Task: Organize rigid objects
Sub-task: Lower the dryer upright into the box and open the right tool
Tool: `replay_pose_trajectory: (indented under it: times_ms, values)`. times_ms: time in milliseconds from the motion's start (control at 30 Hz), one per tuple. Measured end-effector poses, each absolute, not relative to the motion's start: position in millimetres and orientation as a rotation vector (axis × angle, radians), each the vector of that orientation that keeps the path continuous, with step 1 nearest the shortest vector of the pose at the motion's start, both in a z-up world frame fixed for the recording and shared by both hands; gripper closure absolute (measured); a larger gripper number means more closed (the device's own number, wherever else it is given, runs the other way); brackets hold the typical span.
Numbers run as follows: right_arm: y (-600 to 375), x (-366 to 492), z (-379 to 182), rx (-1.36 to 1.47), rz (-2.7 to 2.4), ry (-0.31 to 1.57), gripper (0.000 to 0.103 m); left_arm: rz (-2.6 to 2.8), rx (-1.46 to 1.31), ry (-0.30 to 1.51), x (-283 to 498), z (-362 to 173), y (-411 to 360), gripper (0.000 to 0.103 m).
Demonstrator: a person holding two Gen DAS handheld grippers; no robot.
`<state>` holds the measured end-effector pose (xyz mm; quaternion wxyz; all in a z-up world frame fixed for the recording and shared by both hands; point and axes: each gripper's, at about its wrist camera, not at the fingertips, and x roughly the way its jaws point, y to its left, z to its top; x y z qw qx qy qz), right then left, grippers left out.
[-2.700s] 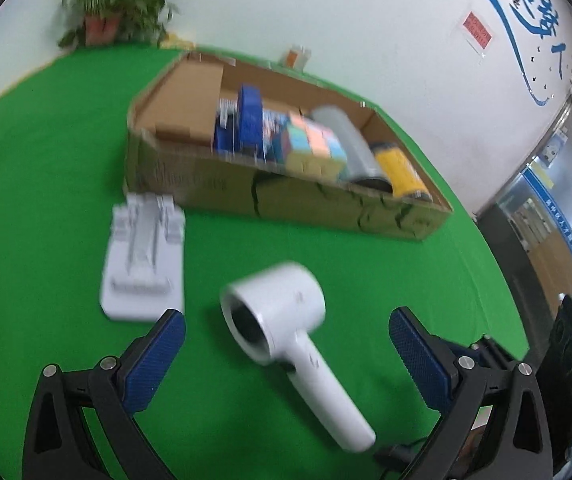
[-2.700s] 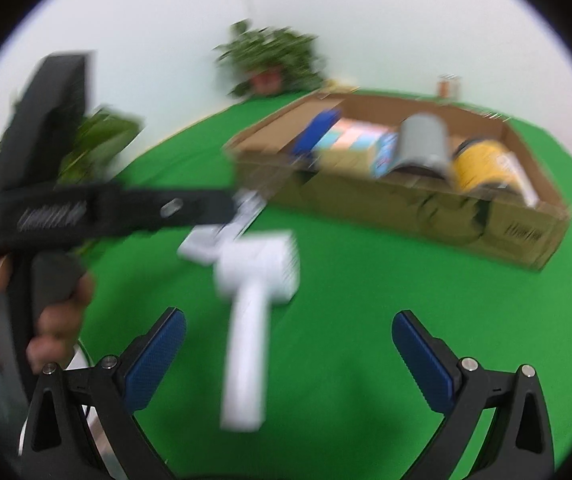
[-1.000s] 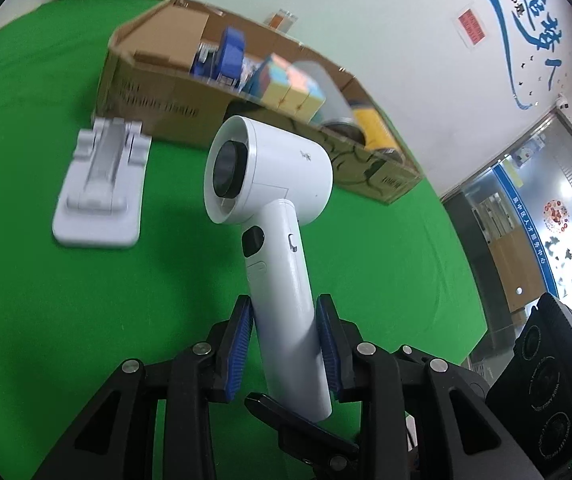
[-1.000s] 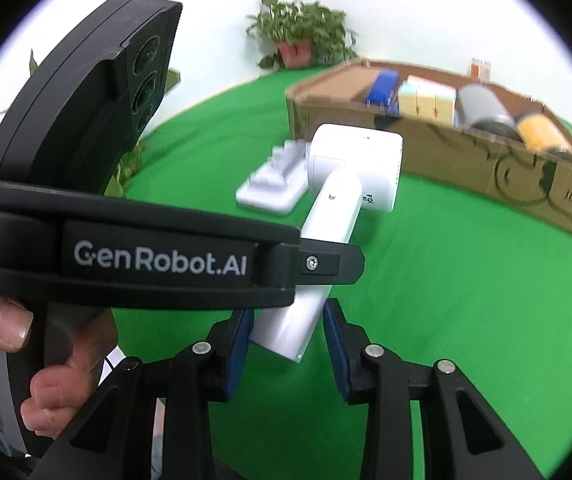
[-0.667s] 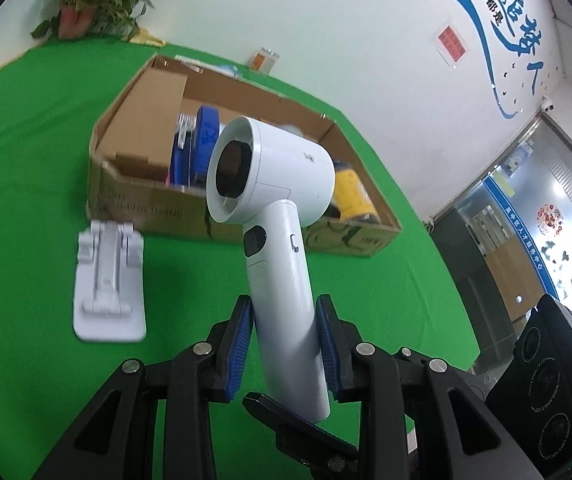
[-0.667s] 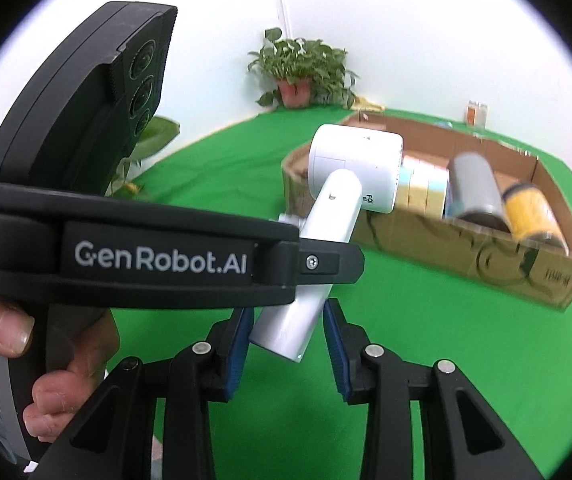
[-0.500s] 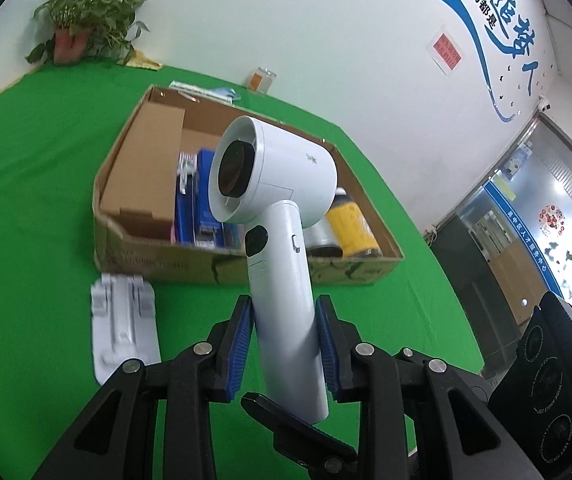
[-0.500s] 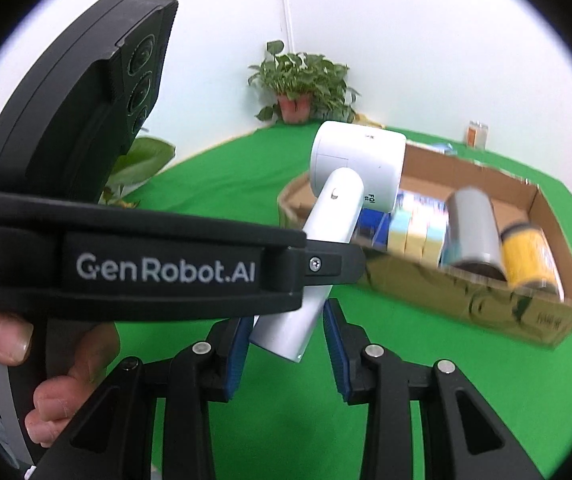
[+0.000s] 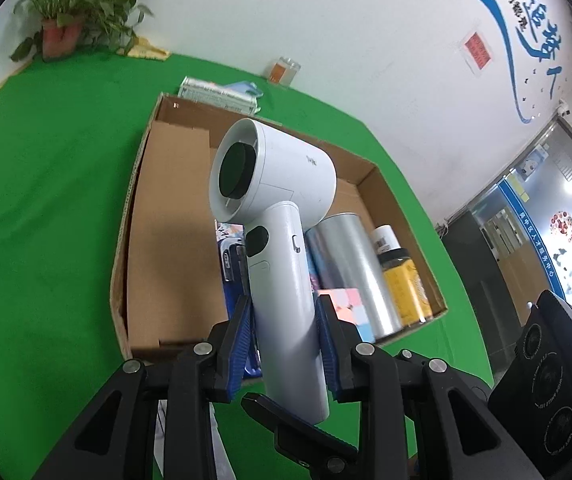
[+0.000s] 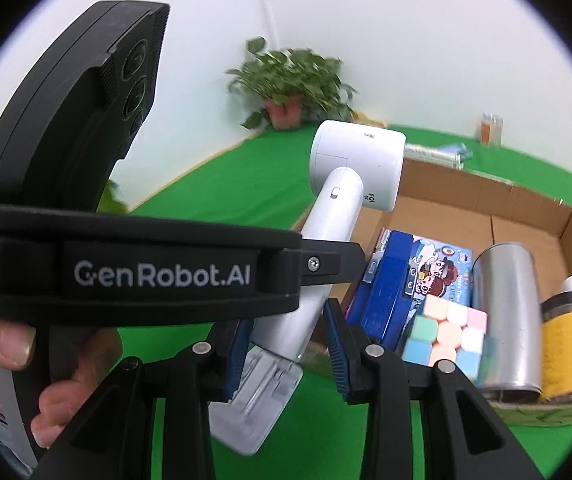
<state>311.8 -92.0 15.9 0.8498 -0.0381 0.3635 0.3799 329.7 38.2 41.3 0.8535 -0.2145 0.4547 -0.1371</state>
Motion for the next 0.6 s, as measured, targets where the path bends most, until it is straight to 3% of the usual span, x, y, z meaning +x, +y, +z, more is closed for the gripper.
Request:
replay_pose_trajectory:
  times_ms: [133,433,533,600]
  values:
    - [-89,334,-7,-0.055,0.798,0.865,0.068,-0.287,-0.487,1.029,358,9,45,0.075]
    - [-94,341,-13,-0.041,0.732,0.908,0.071,-0.233,-0.483,1.038,372,-8,47,0.076]
    - [-95,333,-12,-0.049,0.749,0.903,0.070,-0.228,-0.478,0.991,363,-1,50,0.067]
    - [-95,327,-9,-0.065,0.744,0.879,0.066,-0.199,-0.454,0.943,353,7,52,0.053]
